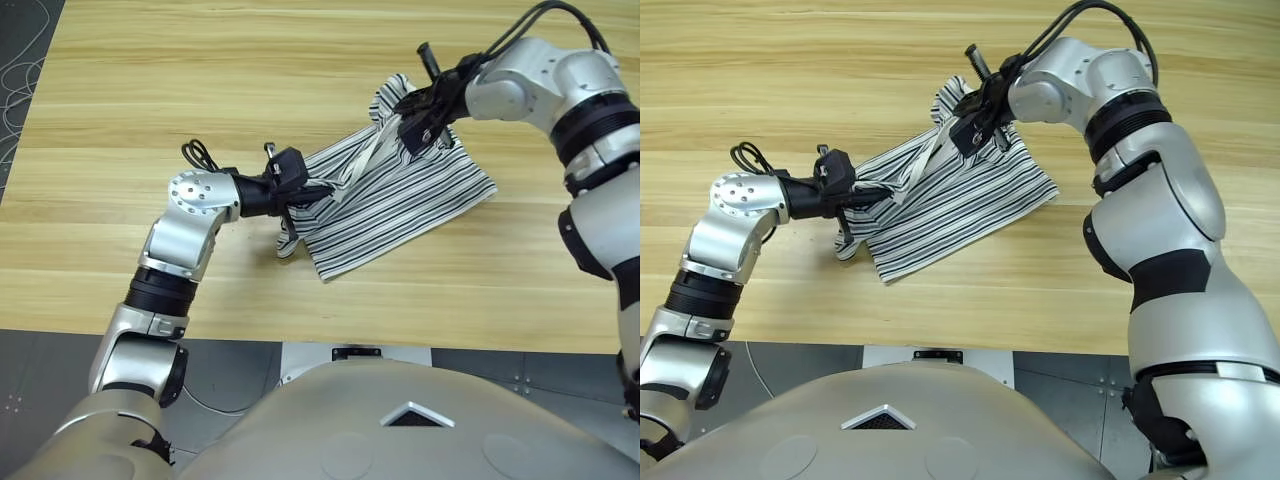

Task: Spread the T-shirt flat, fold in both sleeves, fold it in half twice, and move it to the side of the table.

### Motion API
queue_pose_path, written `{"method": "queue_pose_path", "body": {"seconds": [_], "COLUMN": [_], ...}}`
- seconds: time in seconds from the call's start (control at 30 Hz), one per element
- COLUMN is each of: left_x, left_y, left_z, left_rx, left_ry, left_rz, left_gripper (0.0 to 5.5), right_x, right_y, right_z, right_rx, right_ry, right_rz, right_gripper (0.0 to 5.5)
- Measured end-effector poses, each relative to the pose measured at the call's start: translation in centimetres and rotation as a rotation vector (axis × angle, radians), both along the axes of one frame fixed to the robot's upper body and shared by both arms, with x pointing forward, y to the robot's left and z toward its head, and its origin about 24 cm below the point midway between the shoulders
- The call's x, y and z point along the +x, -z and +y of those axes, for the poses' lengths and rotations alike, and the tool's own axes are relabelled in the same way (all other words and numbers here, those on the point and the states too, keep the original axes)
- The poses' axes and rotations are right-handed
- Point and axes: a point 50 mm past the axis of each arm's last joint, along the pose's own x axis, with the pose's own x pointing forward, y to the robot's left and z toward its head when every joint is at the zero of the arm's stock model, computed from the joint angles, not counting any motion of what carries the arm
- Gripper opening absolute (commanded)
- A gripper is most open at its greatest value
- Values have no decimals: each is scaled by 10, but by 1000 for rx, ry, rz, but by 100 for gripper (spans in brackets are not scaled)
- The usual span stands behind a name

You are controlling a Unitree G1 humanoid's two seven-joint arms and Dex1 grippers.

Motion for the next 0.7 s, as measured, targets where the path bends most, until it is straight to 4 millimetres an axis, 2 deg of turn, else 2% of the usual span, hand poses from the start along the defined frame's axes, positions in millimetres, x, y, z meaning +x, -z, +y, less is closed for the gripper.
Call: {"method": "queue_pose_path", "body": {"seconds": [0.17,0.37,0.53,0.7], "left_x": [1,-6,-26,-39], "left_y": [2,-1,-4,-23], "left_z": [19,24,24,23], "left_rx": [43,71,93,52], "left_ry": [130,257,427,544], "left_rz": [-42,-54,-27,-49], "left_gripper": [11,11,11,11], "right_x": [-10,-33,-57,-84], "right_y": [11,32,27,12], "right_z": [-26,-33,-42,-43], "right_rx": [161,206,195,194], "right_ry": [155,164,175,170], "right_rz": [232,452,690,889], "right_gripper": [10,10,10,10]}}
